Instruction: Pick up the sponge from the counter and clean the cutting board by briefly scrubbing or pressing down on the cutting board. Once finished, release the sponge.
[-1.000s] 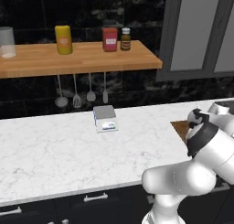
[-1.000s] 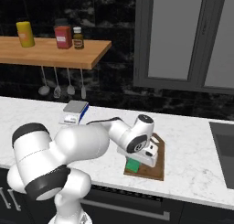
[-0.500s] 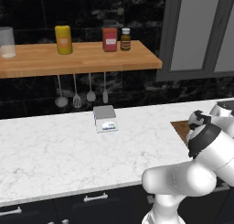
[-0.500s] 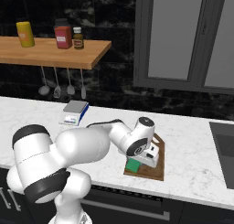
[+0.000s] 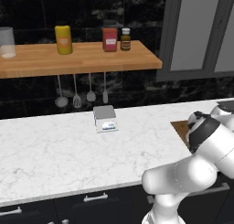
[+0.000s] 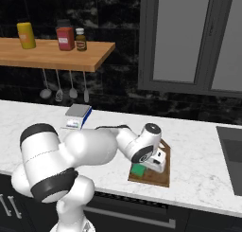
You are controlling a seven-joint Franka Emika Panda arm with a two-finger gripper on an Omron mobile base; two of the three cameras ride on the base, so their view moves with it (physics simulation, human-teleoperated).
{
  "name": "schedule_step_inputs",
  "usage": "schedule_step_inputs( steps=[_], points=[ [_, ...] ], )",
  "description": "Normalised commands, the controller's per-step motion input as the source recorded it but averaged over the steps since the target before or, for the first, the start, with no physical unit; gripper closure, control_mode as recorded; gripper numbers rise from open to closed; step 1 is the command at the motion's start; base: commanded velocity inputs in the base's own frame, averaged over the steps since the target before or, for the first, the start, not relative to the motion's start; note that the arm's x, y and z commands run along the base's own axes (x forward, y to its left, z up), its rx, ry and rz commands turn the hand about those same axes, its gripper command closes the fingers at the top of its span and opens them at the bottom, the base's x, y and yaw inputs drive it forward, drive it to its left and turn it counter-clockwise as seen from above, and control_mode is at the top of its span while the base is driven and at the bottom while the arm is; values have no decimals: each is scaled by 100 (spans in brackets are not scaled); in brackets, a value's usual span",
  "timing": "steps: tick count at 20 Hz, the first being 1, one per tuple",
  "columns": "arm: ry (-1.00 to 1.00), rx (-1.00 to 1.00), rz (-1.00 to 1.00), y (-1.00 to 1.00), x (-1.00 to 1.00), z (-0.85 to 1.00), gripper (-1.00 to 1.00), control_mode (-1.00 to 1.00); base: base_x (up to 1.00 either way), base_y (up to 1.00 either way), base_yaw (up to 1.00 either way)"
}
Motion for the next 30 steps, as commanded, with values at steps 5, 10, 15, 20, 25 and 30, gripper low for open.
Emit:
schedule_step_inputs(
  steps=[5, 10, 15, 20, 25, 30],
  points=[
    [-8, 0, 0, 0, 21, -7, 100, -100, 0, 0, 0],
    [-11, 0, 0, 0, 35, -10, 100, -100, 0, 0, 0],
    [-7, 0, 0, 0, 40, -9, 100, -100, 0, 0, 0],
    [-2, 0, 0, 0, 47, -18, 100, -100, 0, 0, 0],
    [-6, 0, 0, 4, 32, -24, 100, -100, 0, 0, 0],
    [-7, 0, 0, 16, 29, -14, 100, -100, 0, 0, 0]
  ],
)
